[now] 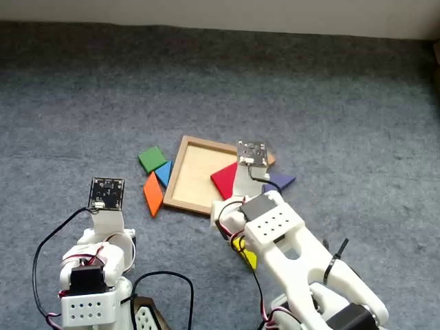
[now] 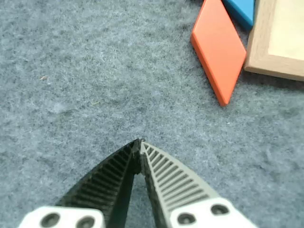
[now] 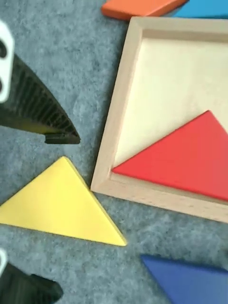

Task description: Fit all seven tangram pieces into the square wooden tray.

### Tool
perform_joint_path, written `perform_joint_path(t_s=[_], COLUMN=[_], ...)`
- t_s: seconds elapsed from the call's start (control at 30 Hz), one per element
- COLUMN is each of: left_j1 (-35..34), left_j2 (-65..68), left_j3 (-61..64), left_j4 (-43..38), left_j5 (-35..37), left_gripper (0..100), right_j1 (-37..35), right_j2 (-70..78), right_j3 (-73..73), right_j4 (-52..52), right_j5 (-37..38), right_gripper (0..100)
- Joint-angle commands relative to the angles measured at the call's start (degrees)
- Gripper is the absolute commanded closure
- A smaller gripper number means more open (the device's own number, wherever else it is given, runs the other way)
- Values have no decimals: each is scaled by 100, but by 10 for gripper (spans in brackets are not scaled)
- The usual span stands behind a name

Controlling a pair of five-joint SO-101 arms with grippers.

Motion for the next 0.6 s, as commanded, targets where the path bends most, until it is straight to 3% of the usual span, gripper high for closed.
perform_joint_path(t_s=[0.0, 0.37, 0.57], left_j1=[-31, -31, -31], left_j2=[-48, -48, -48], left_j3=[119, 119, 119], left_j4=[35, 35, 35], left_j5=[35, 35, 35], left_gripper=[994, 994, 994], right_j1=[-286, 101, 180], right_j2=[-198, 1446, 1640], right_j3=[-31, -453, -778], right_j4=[-84, -75, -75], right_j5=[-70, -440, -440], right_gripper=[588, 588, 588])
